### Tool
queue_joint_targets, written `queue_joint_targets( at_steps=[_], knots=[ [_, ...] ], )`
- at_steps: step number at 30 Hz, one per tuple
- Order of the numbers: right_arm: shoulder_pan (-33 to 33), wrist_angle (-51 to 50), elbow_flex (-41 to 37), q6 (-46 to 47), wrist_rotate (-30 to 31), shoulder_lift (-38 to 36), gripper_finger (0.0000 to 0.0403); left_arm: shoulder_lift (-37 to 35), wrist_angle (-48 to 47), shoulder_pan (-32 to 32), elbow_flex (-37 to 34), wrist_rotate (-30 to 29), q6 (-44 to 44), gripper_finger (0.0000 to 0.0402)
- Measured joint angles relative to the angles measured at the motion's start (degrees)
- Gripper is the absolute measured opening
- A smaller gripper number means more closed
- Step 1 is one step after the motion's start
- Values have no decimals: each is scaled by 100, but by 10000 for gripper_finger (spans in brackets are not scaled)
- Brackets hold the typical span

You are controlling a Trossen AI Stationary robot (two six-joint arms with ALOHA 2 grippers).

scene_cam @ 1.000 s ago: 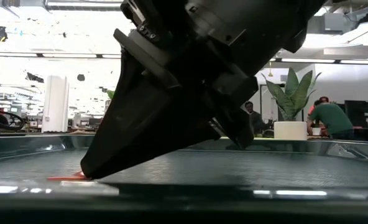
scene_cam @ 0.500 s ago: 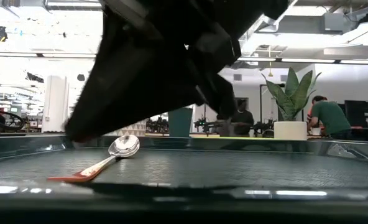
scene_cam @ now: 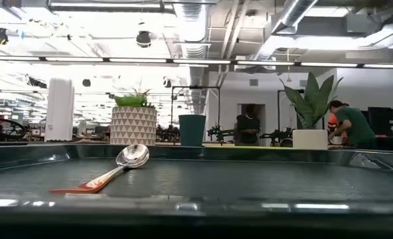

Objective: Pick and place plate/cup/fork/spoon on tray
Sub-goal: Put the light orange fork to the left of the orange spoon on the black serving tray

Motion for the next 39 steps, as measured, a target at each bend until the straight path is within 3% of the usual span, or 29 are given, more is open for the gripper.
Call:
queue_joint_targets(
  at_steps=[2,6,11,14,18,24,30,39],
  knots=[
    [323,-943,-6,773,0,-165,136,-4,-61,-3,0,-6,0,62],
    [847,-744,-741,1777,-173,-734,190,-4,-159,4,0,-140,2,116],
    [1280,-893,-2126,3154,-1087,-1459,224,-24,-165,26,0,-156,2,175],
    [1541,-310,-3138,4042,-1505,-2138,227,-33,-157,28,0,-156,2,196],
    [1761,1014,-4474,4887,-1526,-2879,221,-41,-157,28,0,-152,2,208],
    [1712,2224,-5935,5362,-1764,-3443,219,-41,-118,28,0,-131,0,210],
    [1427,2733,-6470,5434,-1788,-3377,220,-41,-72,28,0,-132,0,210],
    [1350,2550,-6157,5297,-1631,-3615,214,-41,-67,28,0,-134,2,210]
  ],
)
